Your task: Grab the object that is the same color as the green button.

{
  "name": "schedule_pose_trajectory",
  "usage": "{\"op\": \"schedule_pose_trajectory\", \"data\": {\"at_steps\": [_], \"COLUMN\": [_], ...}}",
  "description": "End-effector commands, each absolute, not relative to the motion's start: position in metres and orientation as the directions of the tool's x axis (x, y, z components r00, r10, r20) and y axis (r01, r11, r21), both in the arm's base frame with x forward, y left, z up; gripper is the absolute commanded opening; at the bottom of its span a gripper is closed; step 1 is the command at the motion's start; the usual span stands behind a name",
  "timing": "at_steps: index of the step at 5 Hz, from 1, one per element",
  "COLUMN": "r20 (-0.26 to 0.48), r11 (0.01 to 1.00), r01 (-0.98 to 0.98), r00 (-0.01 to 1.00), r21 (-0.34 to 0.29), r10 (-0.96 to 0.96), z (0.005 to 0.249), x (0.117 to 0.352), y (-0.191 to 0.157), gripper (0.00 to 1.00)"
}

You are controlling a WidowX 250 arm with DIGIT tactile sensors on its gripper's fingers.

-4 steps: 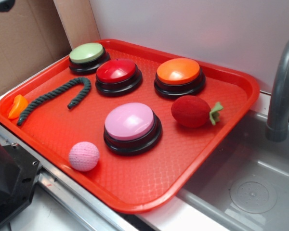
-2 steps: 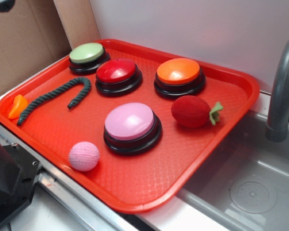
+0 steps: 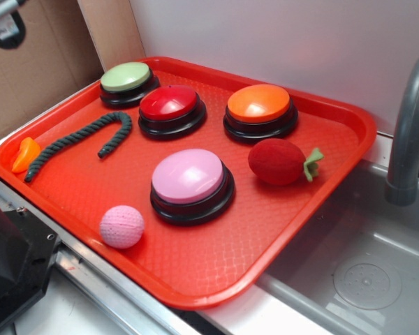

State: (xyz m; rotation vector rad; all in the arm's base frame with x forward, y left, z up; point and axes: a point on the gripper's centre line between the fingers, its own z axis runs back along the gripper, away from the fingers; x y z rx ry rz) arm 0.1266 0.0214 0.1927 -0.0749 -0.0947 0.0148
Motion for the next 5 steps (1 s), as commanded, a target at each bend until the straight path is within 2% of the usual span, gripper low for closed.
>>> {"op": "schedule_pose_trajectory", "data": {"at_steps": [1,3,4,5], "r20": [0.138,0.164,0.139,0.133], "r11": [0.999,0.999,0.999,0.998], "r01": [-0.040,-0.018,-0.018,-0.026], "r00": [0.990,0.986,0.990,0.991], "r21": [0.009,0.039,0.035,0.064], "r10": [0.039,0.011,0.013,0.017], "z": [0.149,0.086,0.050,0.035], "x": [0.149,0.172,0.176,0.178], "y": [0.070,0.111,0.126,0.130], "gripper": [1.00,1.00,1.00,1.00]}}
